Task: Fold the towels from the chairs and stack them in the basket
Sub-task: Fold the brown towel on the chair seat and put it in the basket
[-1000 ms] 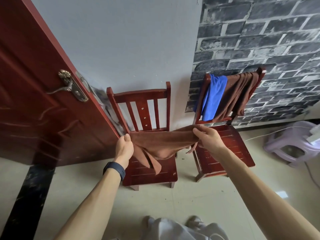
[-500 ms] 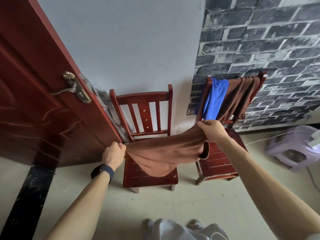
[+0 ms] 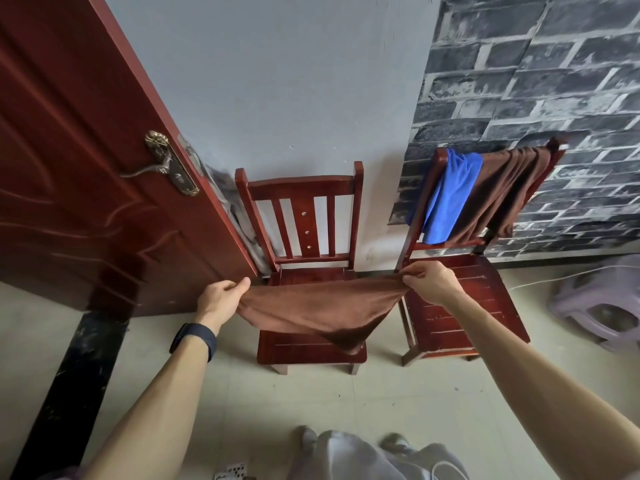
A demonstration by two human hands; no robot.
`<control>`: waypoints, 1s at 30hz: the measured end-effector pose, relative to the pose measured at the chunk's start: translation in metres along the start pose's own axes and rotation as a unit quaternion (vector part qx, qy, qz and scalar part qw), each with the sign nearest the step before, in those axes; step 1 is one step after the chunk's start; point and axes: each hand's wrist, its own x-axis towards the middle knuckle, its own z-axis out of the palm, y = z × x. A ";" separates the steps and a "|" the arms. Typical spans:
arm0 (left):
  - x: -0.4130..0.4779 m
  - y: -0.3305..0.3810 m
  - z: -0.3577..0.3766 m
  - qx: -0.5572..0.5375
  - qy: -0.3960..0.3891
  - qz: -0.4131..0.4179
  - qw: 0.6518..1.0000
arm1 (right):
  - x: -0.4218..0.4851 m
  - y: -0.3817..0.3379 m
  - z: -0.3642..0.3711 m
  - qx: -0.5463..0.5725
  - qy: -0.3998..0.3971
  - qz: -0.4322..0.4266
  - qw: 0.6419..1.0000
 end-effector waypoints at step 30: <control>-0.015 -0.065 -0.016 -0.204 -0.084 0.036 0.975 | -0.009 -0.012 0.089 0.065 0.021 -0.003 0.998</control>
